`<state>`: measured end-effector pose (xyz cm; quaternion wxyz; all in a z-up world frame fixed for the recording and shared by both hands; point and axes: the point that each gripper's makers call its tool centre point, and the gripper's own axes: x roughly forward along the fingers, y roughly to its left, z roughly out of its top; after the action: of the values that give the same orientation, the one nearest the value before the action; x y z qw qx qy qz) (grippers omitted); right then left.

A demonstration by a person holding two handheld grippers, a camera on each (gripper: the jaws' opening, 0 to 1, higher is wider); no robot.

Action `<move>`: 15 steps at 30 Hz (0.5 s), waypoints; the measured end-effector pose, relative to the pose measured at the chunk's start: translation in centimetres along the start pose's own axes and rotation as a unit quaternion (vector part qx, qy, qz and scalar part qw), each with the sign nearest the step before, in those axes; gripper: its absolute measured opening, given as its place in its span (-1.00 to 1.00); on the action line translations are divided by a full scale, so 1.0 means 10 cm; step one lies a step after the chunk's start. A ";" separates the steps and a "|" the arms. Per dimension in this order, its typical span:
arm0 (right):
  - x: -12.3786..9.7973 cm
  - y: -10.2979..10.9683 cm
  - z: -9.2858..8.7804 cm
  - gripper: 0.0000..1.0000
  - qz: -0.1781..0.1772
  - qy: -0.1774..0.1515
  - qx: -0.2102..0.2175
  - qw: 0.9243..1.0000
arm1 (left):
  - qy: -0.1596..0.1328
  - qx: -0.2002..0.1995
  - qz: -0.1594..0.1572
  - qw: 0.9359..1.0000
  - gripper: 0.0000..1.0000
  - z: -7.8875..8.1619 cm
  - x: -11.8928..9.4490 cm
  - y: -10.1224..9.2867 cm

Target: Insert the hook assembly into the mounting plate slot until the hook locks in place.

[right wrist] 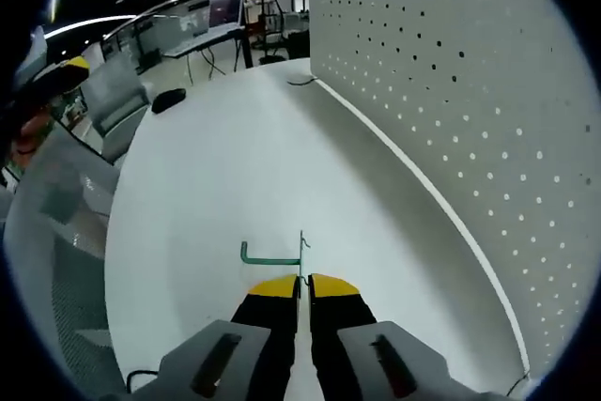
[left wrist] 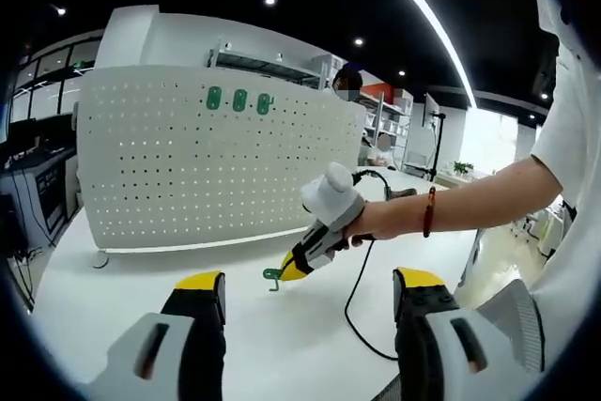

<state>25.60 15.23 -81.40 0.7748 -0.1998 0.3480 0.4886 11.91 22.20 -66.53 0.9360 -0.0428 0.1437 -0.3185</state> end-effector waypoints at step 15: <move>-0.33 0.24 0.31 -0.95 -0.029 -0.081 0.019 0.996 | -0.007 -0.029 -0.013 0.999 0.34 0.08 -0.07 -0.14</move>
<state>23.59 16.27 -76.75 0.8181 -0.1549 0.2871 0.4736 10.80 21.47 -65.33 0.9311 -0.0745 0.1454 -0.3261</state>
